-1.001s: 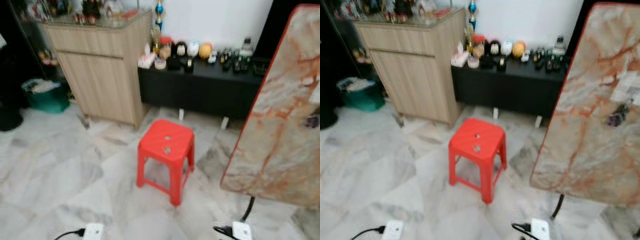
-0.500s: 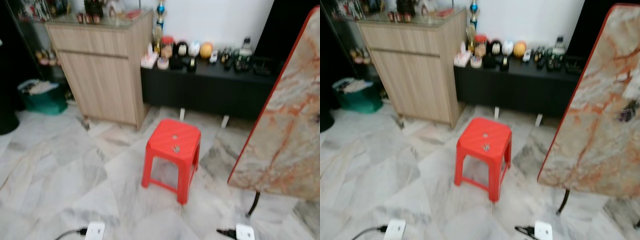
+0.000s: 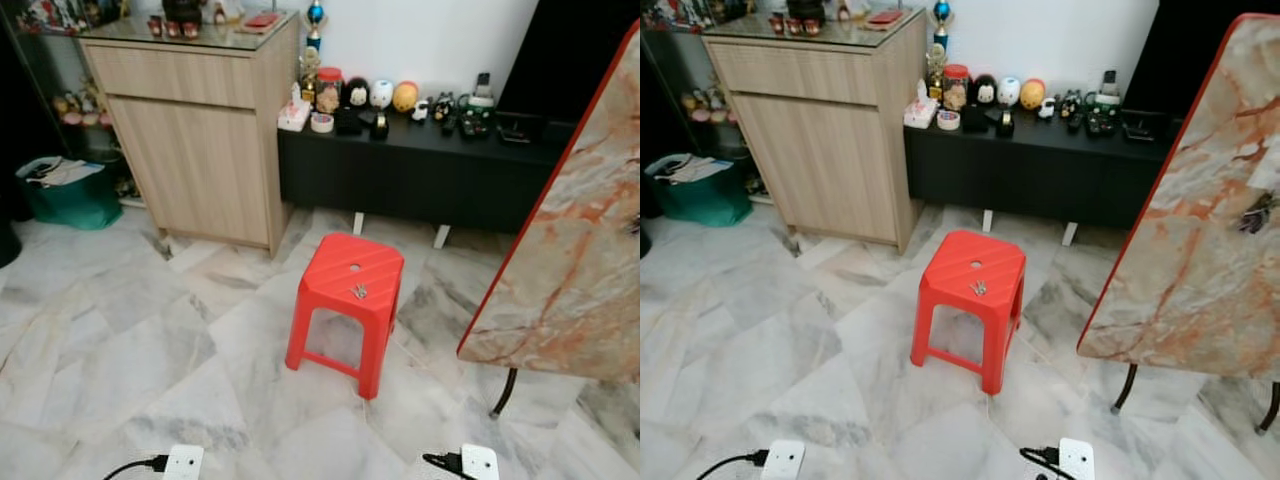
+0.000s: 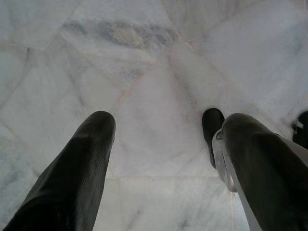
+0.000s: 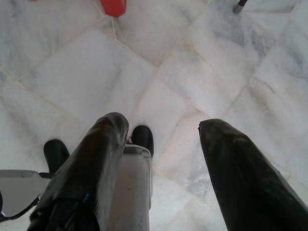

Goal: Hang keys on a hook

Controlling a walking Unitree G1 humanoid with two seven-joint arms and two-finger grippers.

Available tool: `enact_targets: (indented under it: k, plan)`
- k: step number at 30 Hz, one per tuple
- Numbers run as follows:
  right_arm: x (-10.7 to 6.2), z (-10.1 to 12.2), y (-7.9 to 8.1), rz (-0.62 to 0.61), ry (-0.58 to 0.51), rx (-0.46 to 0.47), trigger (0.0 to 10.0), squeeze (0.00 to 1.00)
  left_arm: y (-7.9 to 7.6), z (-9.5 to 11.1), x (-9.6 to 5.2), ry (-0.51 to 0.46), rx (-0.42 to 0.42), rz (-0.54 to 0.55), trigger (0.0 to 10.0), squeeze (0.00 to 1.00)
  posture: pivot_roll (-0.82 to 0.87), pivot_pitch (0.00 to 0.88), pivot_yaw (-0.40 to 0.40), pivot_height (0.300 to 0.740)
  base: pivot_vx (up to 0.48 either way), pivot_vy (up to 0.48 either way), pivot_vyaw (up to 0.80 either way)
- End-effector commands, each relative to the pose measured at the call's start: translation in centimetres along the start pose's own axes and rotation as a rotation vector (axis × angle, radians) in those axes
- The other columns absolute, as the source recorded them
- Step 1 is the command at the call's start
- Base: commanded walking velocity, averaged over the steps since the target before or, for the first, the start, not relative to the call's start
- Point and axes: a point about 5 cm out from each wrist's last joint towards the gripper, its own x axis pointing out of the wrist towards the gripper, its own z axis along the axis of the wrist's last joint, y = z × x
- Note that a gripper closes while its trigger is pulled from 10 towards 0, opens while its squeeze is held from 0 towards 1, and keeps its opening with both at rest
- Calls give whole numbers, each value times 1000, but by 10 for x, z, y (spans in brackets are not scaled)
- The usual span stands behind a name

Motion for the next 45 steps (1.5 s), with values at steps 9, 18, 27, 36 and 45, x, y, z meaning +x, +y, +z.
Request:
enact_targets:
  k: [9, 18, 27, 36, 45]
  plan:
    - [1, 6, -2, 4, -17, -28, 10000, 0, -4, -2, 0, 9, -45, -33, 10000, 0, 47, 0, -38, 740, 0, 0, 0]
    - [1, 7, -2, 11, -27, -55, 10000, 0, -5, -2, 0, 8, -48, -45, 10000, 0, 48, 0, -38, 740, 112, 0, 465]
    - [1, 6, 0, 30, -26, -28, 10000, 0, -4, -2, 0, 10, -40, -52, 10000, 0, 45, 0, -35, 740, 285, 0, 0]
    - [1, 6, -1, 32, -18, -69, 10000, 0, -4, -3, 0, 9, -41, -48, 10000, 0, 45, 0, -35, 740, 296, 0, 0]
    - [1, 8, 0, 38, -29, -80, 10000, 0, -4, -2, 0, 6, -42, -46, 10000, 0, 46, 0, -35, 740, 301, 0, 574]
